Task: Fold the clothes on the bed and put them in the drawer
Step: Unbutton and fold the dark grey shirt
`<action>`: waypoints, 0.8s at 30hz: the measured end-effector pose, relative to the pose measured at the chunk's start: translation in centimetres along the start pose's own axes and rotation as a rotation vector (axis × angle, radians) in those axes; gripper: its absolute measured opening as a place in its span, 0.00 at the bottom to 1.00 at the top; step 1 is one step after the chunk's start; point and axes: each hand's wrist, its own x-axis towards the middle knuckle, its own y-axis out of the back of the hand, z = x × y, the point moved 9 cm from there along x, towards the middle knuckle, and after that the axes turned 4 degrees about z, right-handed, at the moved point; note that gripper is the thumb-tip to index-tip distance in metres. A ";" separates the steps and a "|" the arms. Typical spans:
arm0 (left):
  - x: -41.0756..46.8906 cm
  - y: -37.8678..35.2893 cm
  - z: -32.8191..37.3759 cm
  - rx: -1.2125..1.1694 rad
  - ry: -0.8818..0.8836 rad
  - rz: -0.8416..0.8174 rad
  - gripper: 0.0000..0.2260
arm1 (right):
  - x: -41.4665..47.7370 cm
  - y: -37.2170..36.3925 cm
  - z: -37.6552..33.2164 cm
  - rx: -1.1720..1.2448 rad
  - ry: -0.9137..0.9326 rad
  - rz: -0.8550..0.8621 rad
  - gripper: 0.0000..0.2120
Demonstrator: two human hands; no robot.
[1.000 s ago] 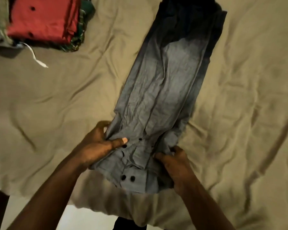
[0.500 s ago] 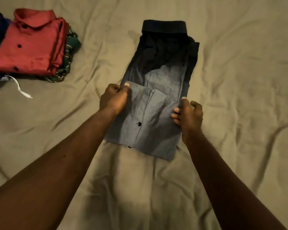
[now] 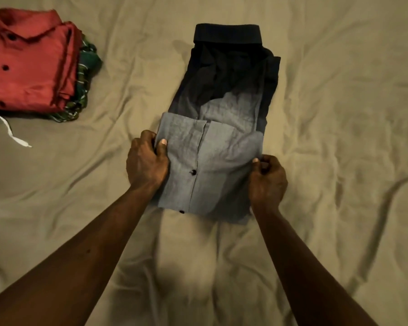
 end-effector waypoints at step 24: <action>7.9 5.3 12.1 -0.968 0.236 -0.358 0.08 | 6.5 2.0 -13.4 0.632 -0.242 -0.608 0.08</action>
